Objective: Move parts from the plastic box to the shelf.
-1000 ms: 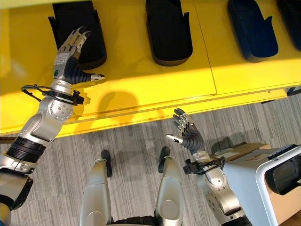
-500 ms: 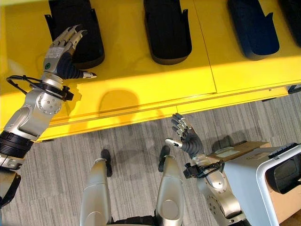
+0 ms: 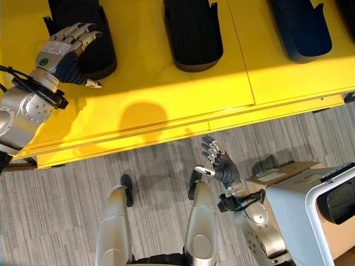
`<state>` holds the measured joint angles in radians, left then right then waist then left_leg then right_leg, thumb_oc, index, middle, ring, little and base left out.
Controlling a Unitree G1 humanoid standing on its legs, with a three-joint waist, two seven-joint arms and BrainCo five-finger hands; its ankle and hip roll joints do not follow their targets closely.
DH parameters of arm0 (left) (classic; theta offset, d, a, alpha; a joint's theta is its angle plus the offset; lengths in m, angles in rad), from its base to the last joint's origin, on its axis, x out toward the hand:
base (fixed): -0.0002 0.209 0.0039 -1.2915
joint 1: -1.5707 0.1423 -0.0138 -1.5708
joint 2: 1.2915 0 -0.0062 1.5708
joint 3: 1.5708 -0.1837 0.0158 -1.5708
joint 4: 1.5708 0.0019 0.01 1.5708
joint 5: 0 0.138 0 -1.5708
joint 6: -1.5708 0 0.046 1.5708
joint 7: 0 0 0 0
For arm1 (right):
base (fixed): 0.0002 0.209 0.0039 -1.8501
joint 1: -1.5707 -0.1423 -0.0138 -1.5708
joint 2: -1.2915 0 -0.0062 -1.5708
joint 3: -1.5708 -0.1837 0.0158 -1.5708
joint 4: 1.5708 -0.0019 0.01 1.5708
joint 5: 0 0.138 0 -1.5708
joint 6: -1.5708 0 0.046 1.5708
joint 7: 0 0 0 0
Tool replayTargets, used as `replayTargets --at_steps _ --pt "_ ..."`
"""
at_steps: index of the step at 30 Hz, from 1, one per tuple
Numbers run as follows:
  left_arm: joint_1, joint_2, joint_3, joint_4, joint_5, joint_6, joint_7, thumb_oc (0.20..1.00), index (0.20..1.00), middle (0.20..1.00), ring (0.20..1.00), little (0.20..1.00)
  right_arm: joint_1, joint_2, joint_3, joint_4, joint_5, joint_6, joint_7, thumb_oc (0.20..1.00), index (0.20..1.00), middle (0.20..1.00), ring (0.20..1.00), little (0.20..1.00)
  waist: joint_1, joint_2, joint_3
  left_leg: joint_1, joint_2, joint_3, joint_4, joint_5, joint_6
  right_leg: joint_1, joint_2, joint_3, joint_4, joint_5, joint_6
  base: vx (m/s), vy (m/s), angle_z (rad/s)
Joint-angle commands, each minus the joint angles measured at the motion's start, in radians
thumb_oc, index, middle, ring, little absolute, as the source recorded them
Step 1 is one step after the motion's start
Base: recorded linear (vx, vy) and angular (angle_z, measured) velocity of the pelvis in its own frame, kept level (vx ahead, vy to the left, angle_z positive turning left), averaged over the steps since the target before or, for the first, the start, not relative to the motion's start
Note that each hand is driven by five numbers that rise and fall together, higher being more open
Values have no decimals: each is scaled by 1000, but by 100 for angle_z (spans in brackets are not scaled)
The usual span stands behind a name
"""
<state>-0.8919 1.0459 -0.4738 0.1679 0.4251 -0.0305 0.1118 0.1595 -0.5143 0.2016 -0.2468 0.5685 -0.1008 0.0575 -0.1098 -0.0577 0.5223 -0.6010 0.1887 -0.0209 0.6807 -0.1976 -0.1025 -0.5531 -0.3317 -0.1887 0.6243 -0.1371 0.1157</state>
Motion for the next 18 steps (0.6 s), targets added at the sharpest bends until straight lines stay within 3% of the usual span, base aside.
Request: replayTargets --at_steps 1,18 --pt "-73 60 -16 -57 17 -23 -24 1000 1000 1000 1000 1000 46 5 -67 -32 38 -17 29 1000 1000 1000 1000 1000 12 11 -47 -27 68 -12 -44 93 -28 135 -63 55 -31 -7 60 0 0 0" --pt "-38 89 -24 -77 53 -18 -107 1000 1000 1000 1000 1000 76 6 -81 -27 53 7 62 1000 1000 1000 1000 1000 13 6 -43 -38 70 -9 -29 86 -28 118 -62 64 -13 -11 57 0 0 0"
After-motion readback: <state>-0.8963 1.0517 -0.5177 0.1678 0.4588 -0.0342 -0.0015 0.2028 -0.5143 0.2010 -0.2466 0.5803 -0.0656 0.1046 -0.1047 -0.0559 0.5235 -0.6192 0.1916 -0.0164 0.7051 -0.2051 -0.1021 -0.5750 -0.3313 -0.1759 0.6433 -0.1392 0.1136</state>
